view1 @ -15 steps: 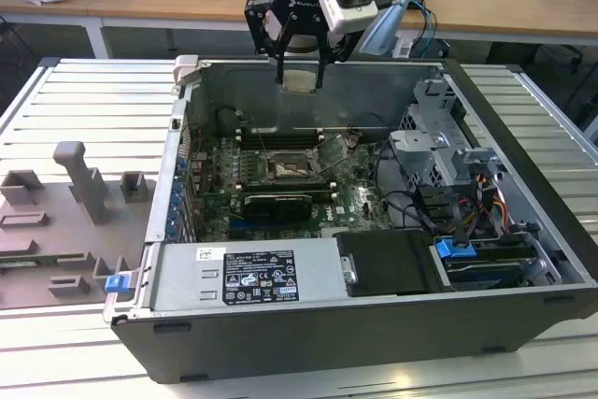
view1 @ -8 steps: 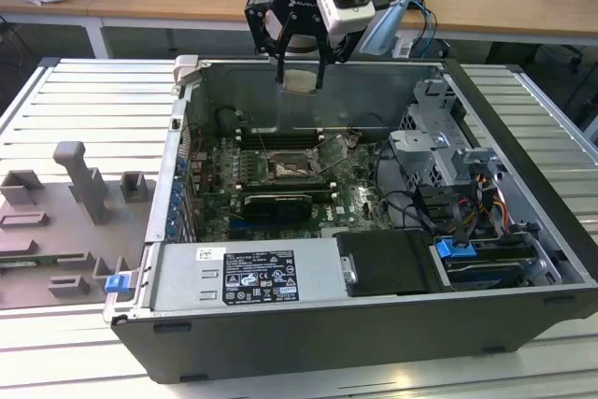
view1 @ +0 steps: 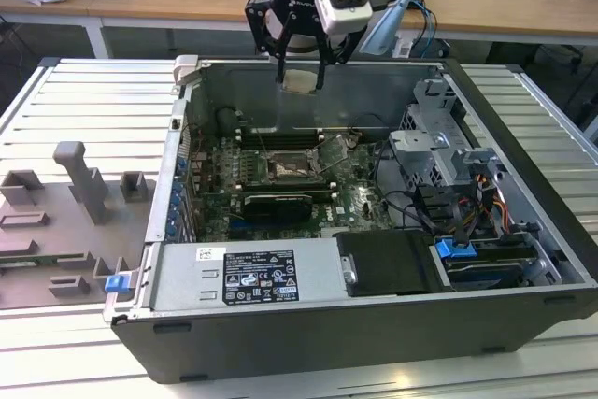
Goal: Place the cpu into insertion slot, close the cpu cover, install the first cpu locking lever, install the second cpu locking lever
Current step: 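Place the cpu into insertion slot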
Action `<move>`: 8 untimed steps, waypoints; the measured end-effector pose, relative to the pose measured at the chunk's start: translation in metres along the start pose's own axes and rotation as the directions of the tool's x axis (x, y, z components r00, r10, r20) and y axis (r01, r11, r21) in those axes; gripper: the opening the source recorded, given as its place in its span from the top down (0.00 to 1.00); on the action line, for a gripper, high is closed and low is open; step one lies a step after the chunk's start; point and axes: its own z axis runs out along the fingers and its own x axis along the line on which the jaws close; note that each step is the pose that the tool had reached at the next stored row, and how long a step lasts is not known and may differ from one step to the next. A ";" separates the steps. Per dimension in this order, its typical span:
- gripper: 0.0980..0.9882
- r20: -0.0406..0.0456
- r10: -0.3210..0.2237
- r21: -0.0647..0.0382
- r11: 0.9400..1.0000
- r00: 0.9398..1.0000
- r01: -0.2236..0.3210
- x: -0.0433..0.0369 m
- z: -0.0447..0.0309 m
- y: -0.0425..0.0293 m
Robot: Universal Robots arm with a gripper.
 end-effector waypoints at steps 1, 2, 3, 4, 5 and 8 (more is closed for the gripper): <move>0.50 0.000 0.005 0.000 1.000 1.000 -0.005 0.0000 0.0000 0.0000; 0.50 0.001 0.012 0.000 1.000 1.000 -0.012 0.0000 0.0000 0.0000; 0.50 0.002 0.017 0.000 1.000 1.000 -0.017 0.0000 0.0000 0.0000; 0.50 0.002 0.022 0.000 1.000 1.000 -0.022 0.0000 0.0000 0.0000; 0.50 0.002 0.028 -0.001 1.000 1.000 -0.028 0.0000 0.0000 0.0000; 0.50 0.004 0.041 -0.001 0.999 0.999 -0.041 0.0000 0.0000 0.0000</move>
